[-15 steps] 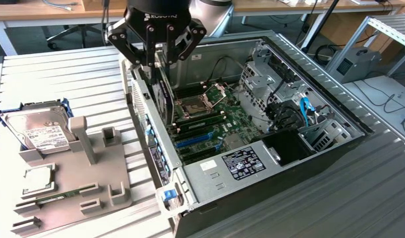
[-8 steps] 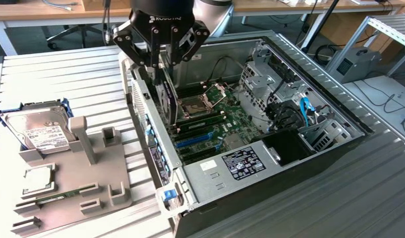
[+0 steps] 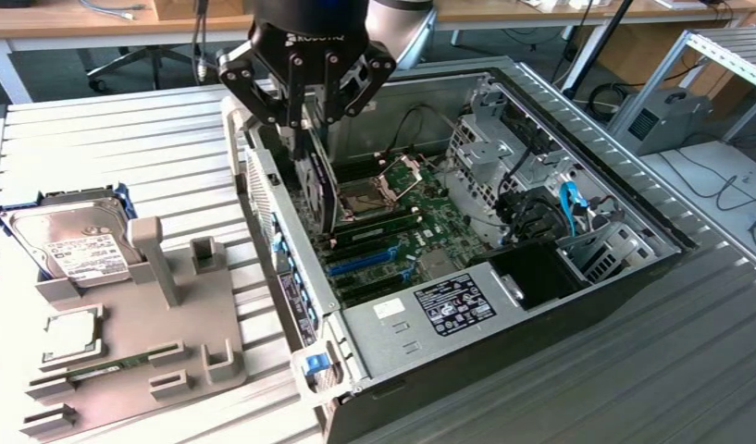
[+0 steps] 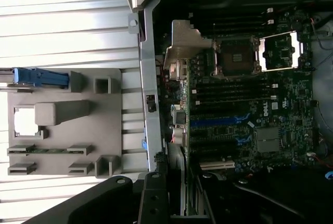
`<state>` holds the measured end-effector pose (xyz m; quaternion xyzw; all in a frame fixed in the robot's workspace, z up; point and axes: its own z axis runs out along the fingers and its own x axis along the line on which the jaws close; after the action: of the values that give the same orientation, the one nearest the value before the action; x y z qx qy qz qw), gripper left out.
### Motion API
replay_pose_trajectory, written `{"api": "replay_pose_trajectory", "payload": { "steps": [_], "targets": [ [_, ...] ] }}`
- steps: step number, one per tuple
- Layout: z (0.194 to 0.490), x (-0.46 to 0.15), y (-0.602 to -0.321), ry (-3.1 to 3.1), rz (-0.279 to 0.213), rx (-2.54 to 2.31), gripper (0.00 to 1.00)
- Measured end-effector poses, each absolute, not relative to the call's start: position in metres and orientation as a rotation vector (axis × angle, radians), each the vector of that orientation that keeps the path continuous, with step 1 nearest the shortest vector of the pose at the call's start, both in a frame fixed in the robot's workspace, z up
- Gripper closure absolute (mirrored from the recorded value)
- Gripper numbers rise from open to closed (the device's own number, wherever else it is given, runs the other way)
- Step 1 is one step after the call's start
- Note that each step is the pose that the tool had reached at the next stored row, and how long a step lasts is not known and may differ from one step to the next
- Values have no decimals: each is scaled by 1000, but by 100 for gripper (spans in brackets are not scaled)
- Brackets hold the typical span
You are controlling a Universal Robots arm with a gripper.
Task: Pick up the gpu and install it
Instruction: 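Pick up the gpu and move the gpu toward the slot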
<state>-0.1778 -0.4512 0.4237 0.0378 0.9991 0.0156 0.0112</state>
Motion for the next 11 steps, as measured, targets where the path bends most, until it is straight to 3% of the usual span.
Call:
{"api": "replay_pose_trajectory", "payload": {
  "steps": [11],
  "targets": [
    [420, -171, -451, 3117, 49, 118, 74]
  ]
}}
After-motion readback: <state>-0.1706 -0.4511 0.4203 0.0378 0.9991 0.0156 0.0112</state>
